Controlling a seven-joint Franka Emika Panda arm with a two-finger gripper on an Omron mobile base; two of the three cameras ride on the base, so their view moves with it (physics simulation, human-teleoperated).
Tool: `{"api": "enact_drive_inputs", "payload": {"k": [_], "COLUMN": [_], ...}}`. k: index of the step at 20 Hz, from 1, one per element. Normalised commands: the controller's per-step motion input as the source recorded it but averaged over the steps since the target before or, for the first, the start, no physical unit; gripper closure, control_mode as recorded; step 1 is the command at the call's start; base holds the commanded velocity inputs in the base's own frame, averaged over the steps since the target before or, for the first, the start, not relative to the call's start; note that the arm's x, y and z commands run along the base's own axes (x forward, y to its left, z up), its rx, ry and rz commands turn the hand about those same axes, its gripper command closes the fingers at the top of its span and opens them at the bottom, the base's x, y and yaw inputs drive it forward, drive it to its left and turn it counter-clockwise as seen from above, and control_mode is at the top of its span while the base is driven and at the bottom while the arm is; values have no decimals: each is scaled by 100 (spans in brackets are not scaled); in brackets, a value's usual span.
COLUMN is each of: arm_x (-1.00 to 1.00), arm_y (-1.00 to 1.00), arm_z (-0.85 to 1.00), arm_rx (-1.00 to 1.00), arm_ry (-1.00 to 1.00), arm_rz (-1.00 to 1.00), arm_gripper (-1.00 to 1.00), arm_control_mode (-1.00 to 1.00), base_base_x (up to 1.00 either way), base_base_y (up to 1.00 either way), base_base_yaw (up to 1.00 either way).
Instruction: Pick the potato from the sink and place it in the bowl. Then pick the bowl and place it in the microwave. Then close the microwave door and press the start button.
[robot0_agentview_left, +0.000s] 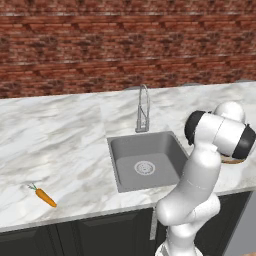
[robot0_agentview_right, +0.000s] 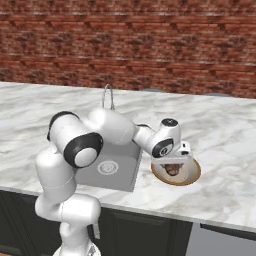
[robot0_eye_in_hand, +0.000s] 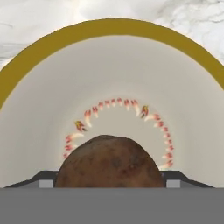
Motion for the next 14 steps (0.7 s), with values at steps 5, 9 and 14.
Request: {"api": "enact_drive_inputs", "payload": {"k": [5, 9, 14], "arm_x": [0, -9, -48], "arm_y": [0, 26, 89], "arm_z": [31, 31, 10], "arm_rx": [0, -2, -21], "arm_ry": [0, 0, 0], "arm_rz": [0, 0, 0], "arm_gripper": [-100, -100, -100], "arm_control_mode": [-100, -100, -100], "base_base_x": [0, 0, 0], "base_base_y": [0, 0, 0], "base_base_yaw": [0, 0, 0]}}
